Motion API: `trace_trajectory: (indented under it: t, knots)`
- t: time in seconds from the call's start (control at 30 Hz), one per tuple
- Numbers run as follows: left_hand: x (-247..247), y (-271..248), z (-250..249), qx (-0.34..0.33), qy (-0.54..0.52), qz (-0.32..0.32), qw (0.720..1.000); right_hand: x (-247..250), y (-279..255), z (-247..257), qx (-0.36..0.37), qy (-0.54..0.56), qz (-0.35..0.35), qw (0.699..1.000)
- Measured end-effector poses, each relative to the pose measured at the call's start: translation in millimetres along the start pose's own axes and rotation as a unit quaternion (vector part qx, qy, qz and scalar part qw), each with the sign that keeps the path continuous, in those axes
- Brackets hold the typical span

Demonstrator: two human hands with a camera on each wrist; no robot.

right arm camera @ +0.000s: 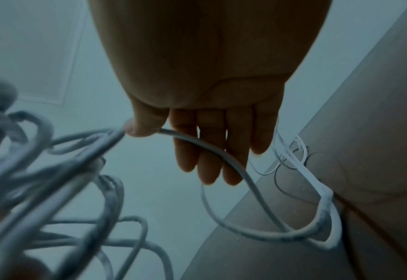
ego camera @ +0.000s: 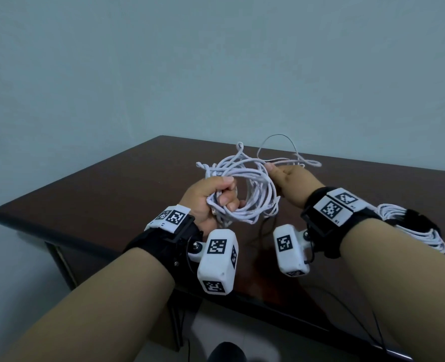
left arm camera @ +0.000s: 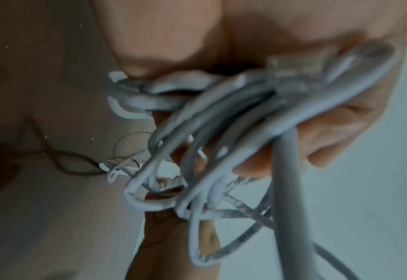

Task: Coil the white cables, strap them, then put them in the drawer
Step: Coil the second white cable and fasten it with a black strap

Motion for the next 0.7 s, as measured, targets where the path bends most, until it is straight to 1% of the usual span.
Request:
trace_trajectory:
  t: [0.07, 0.13, 0.17, 0.23, 0.27, 0.33, 0.4, 0.47, 0.5, 0.53, 0.6, 0.63, 0.7]
  knots:
    - [-6.0, 1.8, -5.5, -0.019, -0.028, 0.019, 0.999, -6.5, 1.3, -4.3, -0.01, 0.018, 0.019, 1.0]
    - [-10.2, 3.1, -14.8, -0.048, -0.055, 0.033, 0.997, -20.2, 0.0, -11.6, -0.011, 0.021, 0.072, 0.997]
    - [-9.7, 4.9, -19.9, -0.066, -0.067, 0.021, 0.995, -29.4, -2.1, -16.6, -0.012, 0.004, 0.107, 0.994]
    - [-4.3, 9.2, -31.9, -0.109, -0.09, -0.039, 0.989, -45.4, -6.5, -25.9, -0.011, -0.033, 0.161, 0.986]
    - [0.3, 11.6, -36.1, -0.127, -0.1, -0.076, 0.984, -50.0, -7.8, -29.4, -0.011, -0.039, 0.173, 0.984]
    - [11.5, 15.9, -39.9, -0.143, -0.098, -0.138, 0.975, -50.9, -8.3, -34.5, -0.017, -0.044, 0.167, 0.985]
    - [25.7, 17.8, -45.0, -0.155, -0.084, -0.195, 0.965, -46.2, -9.2, -35.9, -0.024, -0.064, 0.145, 0.987]
    - [44.8, 17.2, -51.6, -0.138, -0.026, -0.253, 0.957, -43.0, -10.7, -33.4, -0.016, -0.116, 0.126, 0.985]
    - [55.0, 16.2, -54.2, -0.119, 0.043, -0.277, 0.952, -42.3, -12.8, -28.9, 0.0, -0.159, 0.116, 0.98]
    - [64.0, 14.6, -57.5, -0.108, 0.116, -0.297, 0.942, -44.1, -15.0, -21.8, 0.025, -0.203, 0.11, 0.973]
    - [70.2, 8.5, -66.0, -0.136, 0.224, -0.331, 0.906, -50.6, -22.8, -5.1, 0.076, -0.276, 0.105, 0.952]
    - [68.2, 6.5, -68.8, -0.158, 0.26, -0.336, 0.891, -53.6, -27.2, 3.6, 0.1, -0.301, 0.099, 0.943]
    - [58.4, 3.6, -69.1, -0.179, 0.322, -0.323, 0.871, -55.8, -35.7, 20.6, 0.147, -0.324, 0.083, 0.931]
Point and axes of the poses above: each hand's wrist, its own y-axis towards the middle knuckle, its own x-axis out of the back of the hand, z = x × y, the point moved 9 cm from there along y, towards the middle knuckle, and after that the axes turned 13 degrees about -x, right-handed, at the moved point
